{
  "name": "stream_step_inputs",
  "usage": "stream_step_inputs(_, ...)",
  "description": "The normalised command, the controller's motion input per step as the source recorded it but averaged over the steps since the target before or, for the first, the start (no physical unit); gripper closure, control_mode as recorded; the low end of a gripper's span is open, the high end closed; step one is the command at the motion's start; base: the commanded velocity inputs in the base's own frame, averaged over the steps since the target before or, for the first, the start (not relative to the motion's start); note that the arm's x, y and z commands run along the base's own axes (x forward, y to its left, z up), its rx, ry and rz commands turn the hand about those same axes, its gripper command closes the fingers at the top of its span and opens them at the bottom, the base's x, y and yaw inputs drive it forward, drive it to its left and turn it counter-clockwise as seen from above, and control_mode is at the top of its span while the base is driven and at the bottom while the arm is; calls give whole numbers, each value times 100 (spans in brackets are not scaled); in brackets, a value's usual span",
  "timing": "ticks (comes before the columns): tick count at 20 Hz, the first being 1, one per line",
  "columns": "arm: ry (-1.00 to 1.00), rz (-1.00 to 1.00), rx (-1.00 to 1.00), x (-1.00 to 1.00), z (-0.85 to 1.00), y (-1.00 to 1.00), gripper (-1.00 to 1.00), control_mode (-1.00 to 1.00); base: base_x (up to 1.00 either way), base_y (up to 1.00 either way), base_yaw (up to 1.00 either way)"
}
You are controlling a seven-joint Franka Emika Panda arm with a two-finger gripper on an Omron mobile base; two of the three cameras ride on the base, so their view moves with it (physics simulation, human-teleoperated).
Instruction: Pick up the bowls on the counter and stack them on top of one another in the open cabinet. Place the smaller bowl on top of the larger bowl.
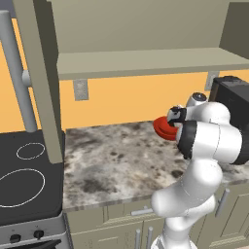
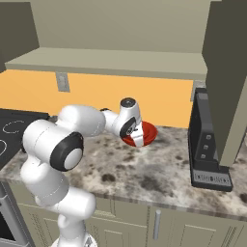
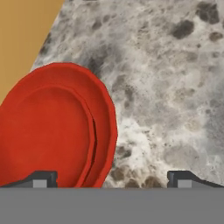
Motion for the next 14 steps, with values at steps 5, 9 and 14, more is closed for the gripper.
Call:
stream_step_inputs(5, 4, 0, 0, 18, -20, 0, -100, -100, 0, 0, 0)
stream_step_inputs(9, 3, 0, 0, 17, -21, 0, -100, -100, 0, 0, 0)
stream_step_inputs(14, 1, 0, 0, 21, -23, 0, -100, -100, 0, 0, 0)
